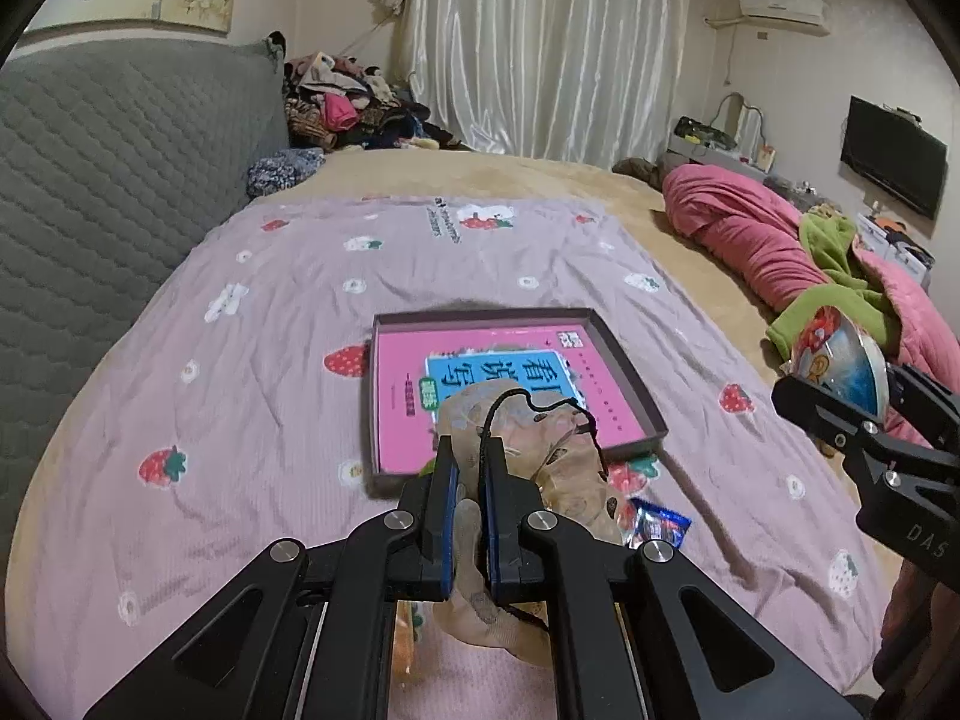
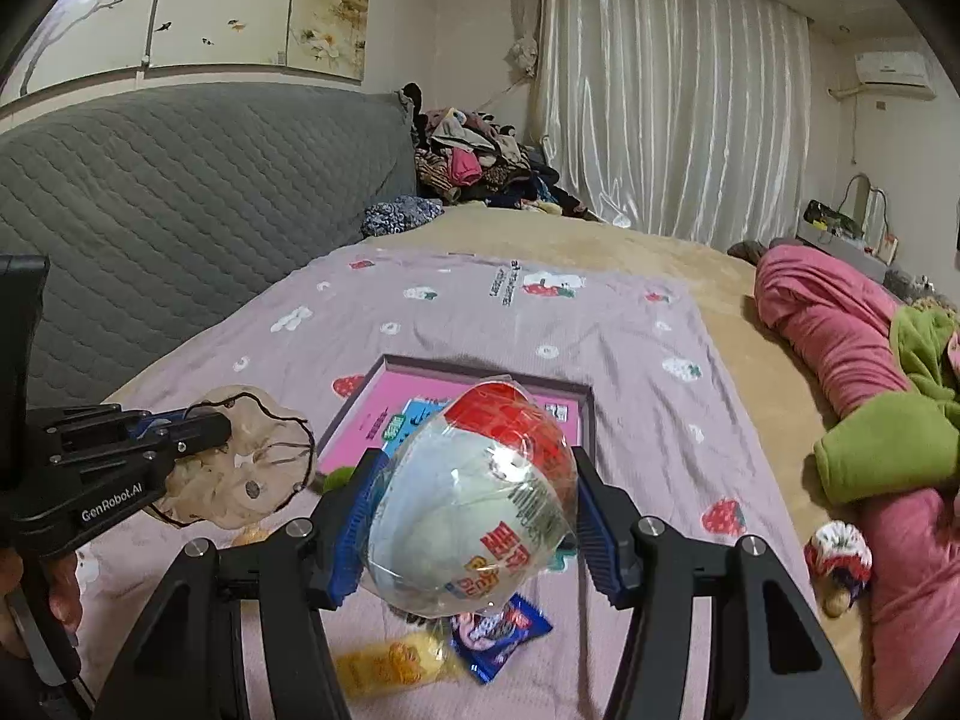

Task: Organize objects
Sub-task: 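Lift and carry the sponge and the egg over the pink tray with both tools, then lower both held items onto the book and open both grippers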

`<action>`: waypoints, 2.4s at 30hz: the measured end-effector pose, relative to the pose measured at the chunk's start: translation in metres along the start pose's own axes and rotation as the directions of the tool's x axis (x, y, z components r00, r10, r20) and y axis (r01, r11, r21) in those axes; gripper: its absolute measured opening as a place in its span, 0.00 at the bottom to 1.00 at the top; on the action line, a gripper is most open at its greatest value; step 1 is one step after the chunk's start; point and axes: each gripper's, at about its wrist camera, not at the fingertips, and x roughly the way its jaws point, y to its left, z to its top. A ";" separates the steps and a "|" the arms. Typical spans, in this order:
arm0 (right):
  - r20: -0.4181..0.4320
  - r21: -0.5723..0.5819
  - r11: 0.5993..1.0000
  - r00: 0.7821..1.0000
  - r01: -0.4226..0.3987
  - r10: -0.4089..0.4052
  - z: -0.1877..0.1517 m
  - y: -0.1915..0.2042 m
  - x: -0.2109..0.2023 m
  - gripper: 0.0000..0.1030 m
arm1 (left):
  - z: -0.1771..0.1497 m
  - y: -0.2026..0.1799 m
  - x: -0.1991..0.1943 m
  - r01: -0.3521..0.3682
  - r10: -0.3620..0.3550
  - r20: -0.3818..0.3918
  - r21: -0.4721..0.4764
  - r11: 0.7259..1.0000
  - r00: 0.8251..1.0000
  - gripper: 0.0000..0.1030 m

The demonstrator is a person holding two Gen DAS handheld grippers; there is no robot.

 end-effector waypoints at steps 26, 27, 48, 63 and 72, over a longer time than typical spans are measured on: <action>-0.005 -0.019 1.000 1.000 -0.024 0.024 0.053 -0.032 0.106 0.57 | 0.082 0.020 0.107 -0.014 0.014 -0.005 -0.026 1.000 1.000 0.07; -0.008 -0.019 0.999 1.000 -0.028 0.027 0.054 -0.034 0.113 0.57 | 0.083 0.021 0.114 -0.010 0.010 -0.009 -0.029 1.000 1.000 0.07; -0.134 -0.044 0.997 0.989 -0.065 0.058 0.030 -0.062 0.279 0.57 | 0.098 0.049 0.247 -0.053 0.046 -0.100 -0.069 0.996 0.994 0.08; -0.225 -0.043 0.999 0.974 -0.012 0.002 0.007 -0.076 0.336 0.58 | 0.086 0.046 0.314 -0.117 0.105 -0.193 -0.054 0.992 0.976 0.10; -0.262 -0.031 0.999 0.965 -0.021 0.012 0.003 -0.079 0.342 0.64 | 0.083 0.046 0.323 -0.142 0.132 -0.217 -0.033 0.989 0.967 0.22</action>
